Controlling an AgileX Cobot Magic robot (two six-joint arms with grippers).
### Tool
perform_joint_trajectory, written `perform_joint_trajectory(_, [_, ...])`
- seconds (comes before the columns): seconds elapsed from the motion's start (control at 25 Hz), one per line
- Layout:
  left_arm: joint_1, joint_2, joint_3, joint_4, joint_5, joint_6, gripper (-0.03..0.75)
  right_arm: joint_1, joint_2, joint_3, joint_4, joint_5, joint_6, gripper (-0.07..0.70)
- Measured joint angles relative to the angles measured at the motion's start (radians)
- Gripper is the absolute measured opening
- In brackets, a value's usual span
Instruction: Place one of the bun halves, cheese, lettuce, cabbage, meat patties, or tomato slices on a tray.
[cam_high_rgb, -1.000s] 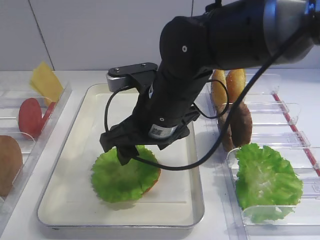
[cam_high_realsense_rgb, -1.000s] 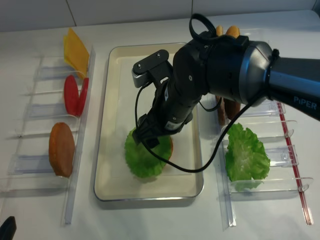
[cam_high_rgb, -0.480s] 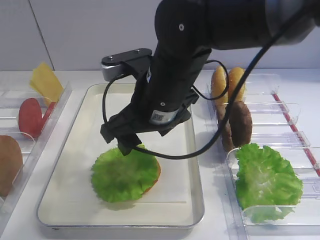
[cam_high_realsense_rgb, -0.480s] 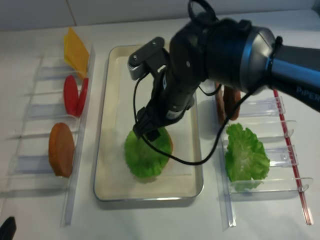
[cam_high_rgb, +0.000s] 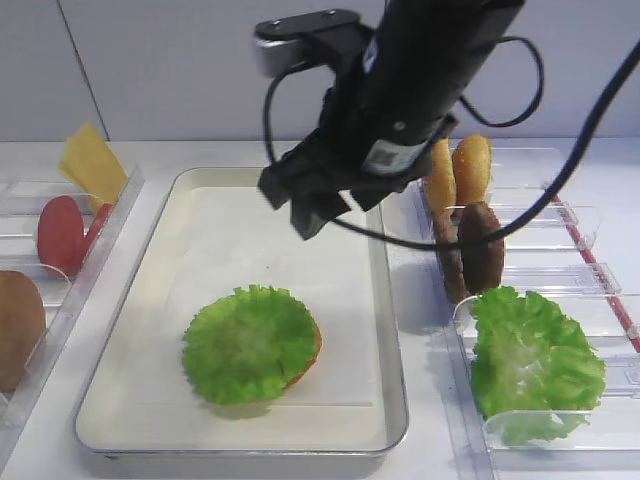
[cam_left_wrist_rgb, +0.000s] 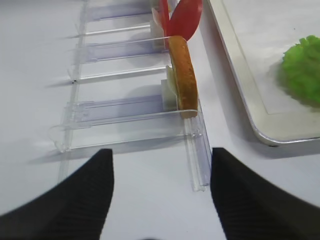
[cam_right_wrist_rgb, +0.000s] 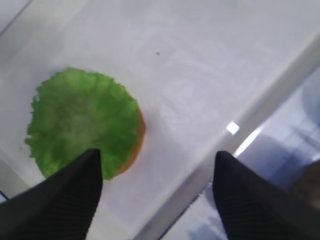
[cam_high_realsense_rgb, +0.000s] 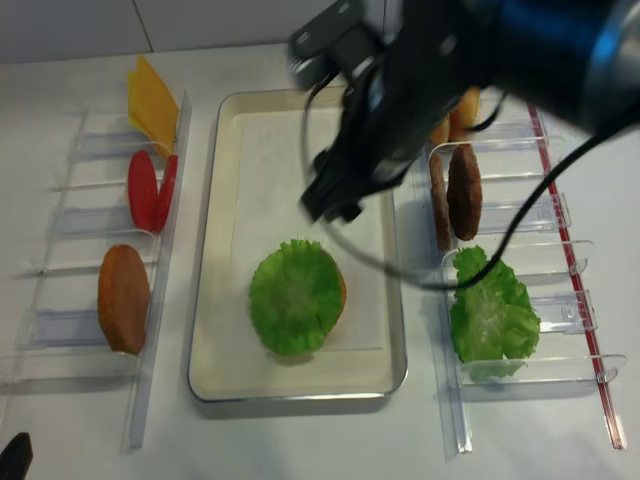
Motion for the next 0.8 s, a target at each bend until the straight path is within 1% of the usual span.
perform_joint_trajectory(0.08, [0.000,0.000,0.000,0.000,0.000,0.000,0.414,-0.071,-0.027,0.000,0.041,0.034,-0.040,0.491])
perform_joint_trajectory(0.2, [0.000,0.000,0.000,0.000,0.000,0.000,0.414,-0.149,-0.081,0.000,0.082,0.049,-0.085,0.490])
perform_joint_trajectory(0.36, [0.000,0.000,0.000,0.000,0.000,0.000,0.414,-0.216,-0.147,0.005,0.098,0.062,-0.114,0.489])
perform_joint_trajectory(0.44, [0.000,0.000,0.000,0.000,0.000,0.000,0.414,-0.242,-0.184,0.031,0.103,0.064,-0.122,0.489])
perform_joint_trajectory(0.6, [0.000,0.000,0.000,0.000,0.000,0.000,0.414,-0.319,-0.255,0.125,0.142,0.064,-0.160,0.489])
perform_joint_trajectory(0.8, [0.000,0.000,0.000,0.000,0.000,0.000,0.414,-0.444,-0.365,0.263,0.216,0.057,-0.236,0.489])
